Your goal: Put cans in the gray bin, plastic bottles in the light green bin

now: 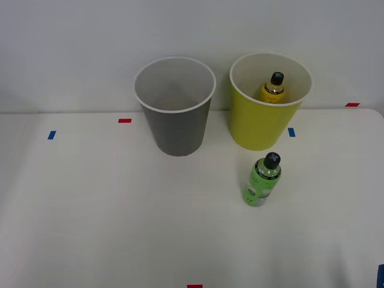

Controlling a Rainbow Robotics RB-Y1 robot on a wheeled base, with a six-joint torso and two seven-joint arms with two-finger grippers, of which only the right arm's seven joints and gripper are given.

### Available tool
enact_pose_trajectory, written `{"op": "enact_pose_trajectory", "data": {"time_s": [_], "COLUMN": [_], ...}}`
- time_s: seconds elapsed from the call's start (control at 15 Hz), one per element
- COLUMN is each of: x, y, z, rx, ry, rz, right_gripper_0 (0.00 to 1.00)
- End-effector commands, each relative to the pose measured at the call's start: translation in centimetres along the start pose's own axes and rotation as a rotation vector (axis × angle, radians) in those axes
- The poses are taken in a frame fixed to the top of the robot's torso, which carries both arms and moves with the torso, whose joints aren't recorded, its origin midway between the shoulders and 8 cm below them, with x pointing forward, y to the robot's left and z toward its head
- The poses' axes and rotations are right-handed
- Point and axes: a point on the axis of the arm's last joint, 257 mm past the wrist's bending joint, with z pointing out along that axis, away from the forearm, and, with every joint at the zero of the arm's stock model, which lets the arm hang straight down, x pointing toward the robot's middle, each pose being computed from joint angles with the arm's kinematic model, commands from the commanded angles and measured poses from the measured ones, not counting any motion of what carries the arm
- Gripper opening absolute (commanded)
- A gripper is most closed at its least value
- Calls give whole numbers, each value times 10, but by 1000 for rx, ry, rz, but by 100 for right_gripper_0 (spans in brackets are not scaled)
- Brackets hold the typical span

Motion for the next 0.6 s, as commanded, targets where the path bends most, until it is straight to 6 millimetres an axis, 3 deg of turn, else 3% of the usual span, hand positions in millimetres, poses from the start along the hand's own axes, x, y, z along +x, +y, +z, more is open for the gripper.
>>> {"op": "enact_pose_trajectory", "data": {"time_s": [0.07,0.6], "x": [0,0], "y": [0,0], "z": [0,0], "rx": [0,0], "ry": [0,0], "rz": [0,0], "right_gripper_0": [100,100]}}
